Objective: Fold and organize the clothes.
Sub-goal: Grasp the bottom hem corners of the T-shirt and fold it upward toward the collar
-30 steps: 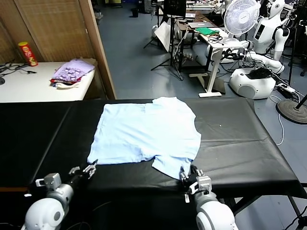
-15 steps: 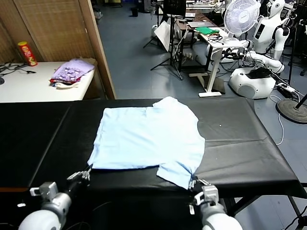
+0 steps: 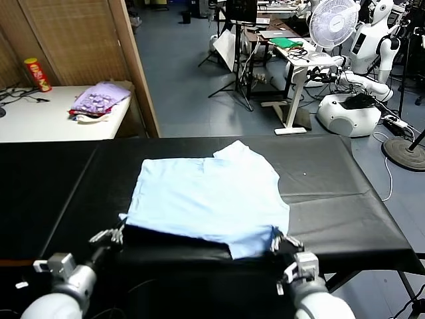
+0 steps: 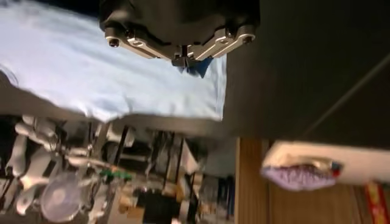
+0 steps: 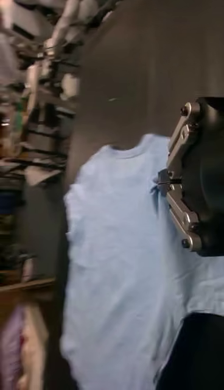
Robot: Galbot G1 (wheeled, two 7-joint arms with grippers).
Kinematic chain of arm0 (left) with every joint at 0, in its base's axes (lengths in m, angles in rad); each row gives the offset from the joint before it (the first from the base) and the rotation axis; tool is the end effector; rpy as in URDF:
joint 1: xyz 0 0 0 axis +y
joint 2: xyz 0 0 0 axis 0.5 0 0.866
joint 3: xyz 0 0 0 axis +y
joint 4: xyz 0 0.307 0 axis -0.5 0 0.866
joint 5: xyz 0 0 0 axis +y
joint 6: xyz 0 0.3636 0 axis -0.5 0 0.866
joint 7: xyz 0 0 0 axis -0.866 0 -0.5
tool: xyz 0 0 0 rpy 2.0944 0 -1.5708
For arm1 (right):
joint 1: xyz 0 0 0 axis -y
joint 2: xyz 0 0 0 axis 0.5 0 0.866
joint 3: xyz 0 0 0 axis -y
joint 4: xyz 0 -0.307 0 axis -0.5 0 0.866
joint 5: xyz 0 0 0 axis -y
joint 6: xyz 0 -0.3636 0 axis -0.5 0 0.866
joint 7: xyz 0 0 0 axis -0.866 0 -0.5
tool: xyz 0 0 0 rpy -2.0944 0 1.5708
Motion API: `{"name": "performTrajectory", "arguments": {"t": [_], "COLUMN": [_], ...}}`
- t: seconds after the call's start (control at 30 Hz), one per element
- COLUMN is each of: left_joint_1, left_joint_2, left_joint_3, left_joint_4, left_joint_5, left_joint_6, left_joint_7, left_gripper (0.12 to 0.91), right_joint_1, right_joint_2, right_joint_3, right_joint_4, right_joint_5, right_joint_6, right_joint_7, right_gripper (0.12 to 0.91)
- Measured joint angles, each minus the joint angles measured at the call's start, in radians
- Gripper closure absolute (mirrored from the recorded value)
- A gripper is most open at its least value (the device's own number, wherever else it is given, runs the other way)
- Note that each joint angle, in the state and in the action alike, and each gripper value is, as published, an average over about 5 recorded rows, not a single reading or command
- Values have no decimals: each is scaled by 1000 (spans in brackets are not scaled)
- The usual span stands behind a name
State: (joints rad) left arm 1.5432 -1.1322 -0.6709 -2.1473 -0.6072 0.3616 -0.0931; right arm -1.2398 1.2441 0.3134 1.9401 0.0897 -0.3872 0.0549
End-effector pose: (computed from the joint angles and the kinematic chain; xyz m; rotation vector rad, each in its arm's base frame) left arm 0.2274 0.0867 -0.2134 -0.0875 -2.8457 0.1680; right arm 0.2893 0.0106 -0.2491 0.2965 -2.8582 0.3291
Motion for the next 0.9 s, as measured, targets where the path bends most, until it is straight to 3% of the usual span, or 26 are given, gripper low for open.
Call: {"name": "performTrajectory", "arguments": {"t": [0.3, 0.43, 0.5, 0.63, 0.8, 0.9], "left_joint_1": [-136, -186, -209, -245, -252, -238], "left_joint_2": [8, 9, 8, 2, -1, 6], "left_joint_3": [68, 93, 103, 122, 127, 118], "left_joint_4": [146, 205, 234, 283, 294, 282], "left_joint_5": [69, 98, 116, 137, 144, 136], "left_joint_6": [-18, -26, -30, -30, -27, -21], "left_joint_7": [0, -4, -7, -10, -6, -4], "left_gripper": [902, 902, 902, 870, 627, 459], "right_joint_1": [127, 144, 137, 97, 11, -35], "right_joint_2": [-23, -31, -38, -56, -65, -64], "right_joint_3": [-16, -21, -17, 4, 45, 66], "right_joint_4": [-192, -225, -218, -154, -35, 2], "right_joint_5": [-32, -4, 18, 51, 75, 78], "right_joint_6": [115, 118, 97, 36, -22, -27], "right_joint_7": [-45, -66, -75, -69, -36, -29], "right_gripper": [904, 887, 838, 647, 364, 256]}}
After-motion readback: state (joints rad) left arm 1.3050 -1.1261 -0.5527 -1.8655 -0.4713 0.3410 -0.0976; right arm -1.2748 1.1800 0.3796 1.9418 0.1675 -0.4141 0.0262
